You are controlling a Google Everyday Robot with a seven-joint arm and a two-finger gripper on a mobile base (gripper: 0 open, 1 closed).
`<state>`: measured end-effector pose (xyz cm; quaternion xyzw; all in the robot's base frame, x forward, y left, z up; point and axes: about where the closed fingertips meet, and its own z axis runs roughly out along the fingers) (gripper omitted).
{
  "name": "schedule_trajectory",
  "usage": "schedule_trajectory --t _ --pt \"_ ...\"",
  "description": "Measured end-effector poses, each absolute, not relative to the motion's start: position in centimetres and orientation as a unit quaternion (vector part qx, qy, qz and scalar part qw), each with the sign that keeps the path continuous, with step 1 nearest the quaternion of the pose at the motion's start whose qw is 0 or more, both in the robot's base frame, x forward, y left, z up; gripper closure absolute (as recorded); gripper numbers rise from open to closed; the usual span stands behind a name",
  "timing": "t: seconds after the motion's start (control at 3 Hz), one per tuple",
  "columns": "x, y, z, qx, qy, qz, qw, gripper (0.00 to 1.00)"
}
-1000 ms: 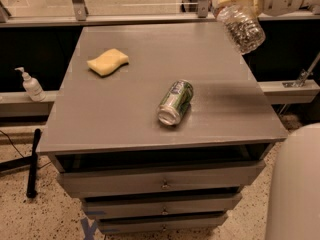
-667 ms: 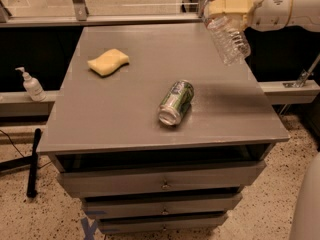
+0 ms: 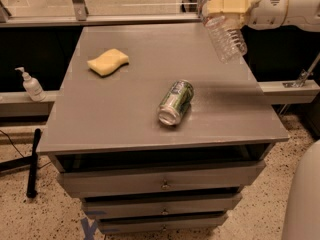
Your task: Place water bottle upright
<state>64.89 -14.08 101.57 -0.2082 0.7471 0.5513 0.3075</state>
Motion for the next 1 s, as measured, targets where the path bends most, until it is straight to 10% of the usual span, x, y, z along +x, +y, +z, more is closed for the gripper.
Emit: schedule_trajectory --t 1.0 --pt "67.3 -15.4 101.6 -0.299 0.684 0.534 0.396 1.0"
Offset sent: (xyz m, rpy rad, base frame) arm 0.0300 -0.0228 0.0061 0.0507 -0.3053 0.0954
